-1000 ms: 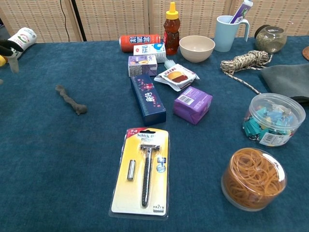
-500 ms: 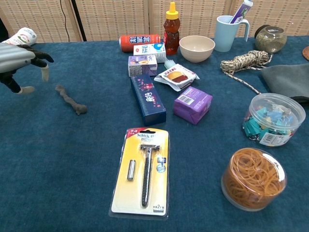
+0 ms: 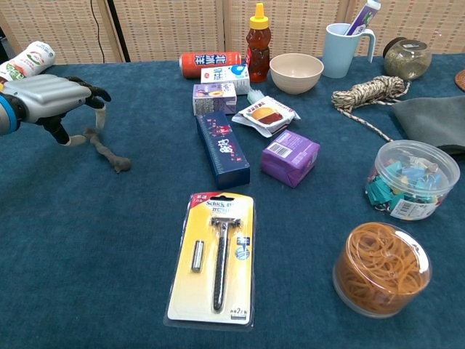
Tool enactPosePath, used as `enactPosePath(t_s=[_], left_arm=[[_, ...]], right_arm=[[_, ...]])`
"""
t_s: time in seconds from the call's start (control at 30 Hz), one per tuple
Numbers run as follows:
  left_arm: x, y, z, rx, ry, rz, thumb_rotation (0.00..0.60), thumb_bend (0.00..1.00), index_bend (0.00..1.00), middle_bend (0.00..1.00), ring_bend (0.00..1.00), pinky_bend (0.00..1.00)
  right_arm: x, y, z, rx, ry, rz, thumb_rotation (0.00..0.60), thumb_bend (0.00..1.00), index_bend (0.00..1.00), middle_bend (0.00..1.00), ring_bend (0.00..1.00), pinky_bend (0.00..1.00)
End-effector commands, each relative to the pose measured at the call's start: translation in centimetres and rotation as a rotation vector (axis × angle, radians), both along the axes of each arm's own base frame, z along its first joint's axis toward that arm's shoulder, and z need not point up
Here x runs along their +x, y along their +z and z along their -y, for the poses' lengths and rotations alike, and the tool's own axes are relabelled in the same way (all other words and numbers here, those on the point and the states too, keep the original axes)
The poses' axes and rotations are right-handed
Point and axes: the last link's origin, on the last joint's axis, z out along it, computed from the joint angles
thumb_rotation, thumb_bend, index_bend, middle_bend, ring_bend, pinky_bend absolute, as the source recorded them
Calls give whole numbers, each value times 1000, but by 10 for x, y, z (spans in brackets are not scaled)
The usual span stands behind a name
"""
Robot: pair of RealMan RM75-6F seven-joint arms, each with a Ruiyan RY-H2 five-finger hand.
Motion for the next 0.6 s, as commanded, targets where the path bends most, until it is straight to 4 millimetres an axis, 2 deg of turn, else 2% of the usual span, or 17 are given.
enactPosePath(t_s=[0.03, 0.6], left_arm=[[1, -4, -1, -3, 3, -2, 600, 355, 415, 118, 91, 34], [-1, -16, -3, 3, 27, 9, 600, 354, 444, 119, 108, 34]], right_arm=[[-1, 1, -1, -2, -3, -1, 600, 151, 79, 33, 0, 0], [-3, 2, -3, -9, -16, -1, 600, 150, 77, 33, 0, 0]])
